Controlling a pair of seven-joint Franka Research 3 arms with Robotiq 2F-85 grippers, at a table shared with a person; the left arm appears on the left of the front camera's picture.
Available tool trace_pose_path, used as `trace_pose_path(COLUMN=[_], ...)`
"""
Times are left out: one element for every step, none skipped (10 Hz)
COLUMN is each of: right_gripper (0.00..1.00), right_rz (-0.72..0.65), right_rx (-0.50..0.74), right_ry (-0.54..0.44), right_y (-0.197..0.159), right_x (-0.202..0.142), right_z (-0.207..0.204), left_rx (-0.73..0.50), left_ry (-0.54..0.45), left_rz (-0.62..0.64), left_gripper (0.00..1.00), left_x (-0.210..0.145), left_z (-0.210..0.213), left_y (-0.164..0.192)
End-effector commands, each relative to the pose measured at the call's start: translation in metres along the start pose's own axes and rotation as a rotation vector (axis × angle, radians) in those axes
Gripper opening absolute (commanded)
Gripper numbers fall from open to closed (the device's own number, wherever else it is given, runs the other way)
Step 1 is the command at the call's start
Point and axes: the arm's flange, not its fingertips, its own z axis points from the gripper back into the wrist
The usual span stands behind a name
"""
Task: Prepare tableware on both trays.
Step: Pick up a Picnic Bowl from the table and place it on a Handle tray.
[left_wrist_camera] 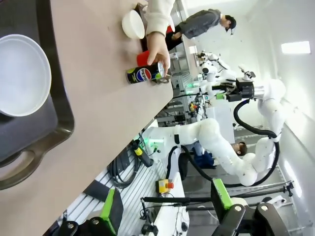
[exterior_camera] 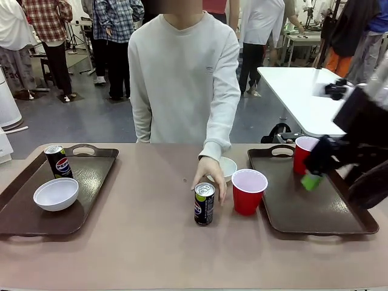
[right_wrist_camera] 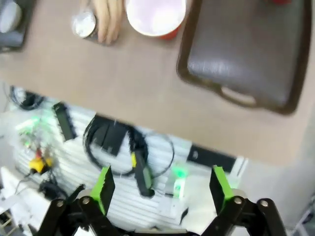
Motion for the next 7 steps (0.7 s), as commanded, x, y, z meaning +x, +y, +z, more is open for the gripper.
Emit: trace_pose_path(right_gripper=[1.00, 1.00, 1.00, 1.00, 1.00, 1.00, 1.00], right_rz=[0.064, 0.000, 0.000, 0.000, 0.000, 0.000, 0.021], right_rx=[0.093, 0.000, 0.000, 0.000, 0.000, 0.000, 0.007], right_ry=[-0.130, 0.000, 0.000, 0.000, 0.000, 0.000, -0.015], right_y=[0.002, 0.000, 0.000, 0.000, 0.000, 0.000, -0.003], right_x=[0.014, 0.000, 0.000, 0.000, 0.000, 0.000, 0.002], right_z=[-0.029, 0.000, 0.000, 0.000, 0.000, 0.000, -0.005], left_rx=[-0.012, -0.012, -0.012, -0.012, -0.012, -0.012, -0.012], left_ry=[-0.002, -0.002, -0.002, -0.002, -0.002, -0.002, -0.002], left_rz=[0.002, 0.002, 0.002, 0.002, 0.002, 0.002, 0.002], left_gripper=[0.95, 0.95, 0.95, 0.95, 0.95, 0.95, 0.95], left_x=[0.001, 0.001, 0.001, 0.001, 0.001, 0.001, 0.001], left_z=[0.003, 0.003, 0.003, 0.003, 0.003, 0.003, 0.003], left_y=[-0.002, -0.002, -0.002, -0.002, -0.002, -0.002, -0.002])
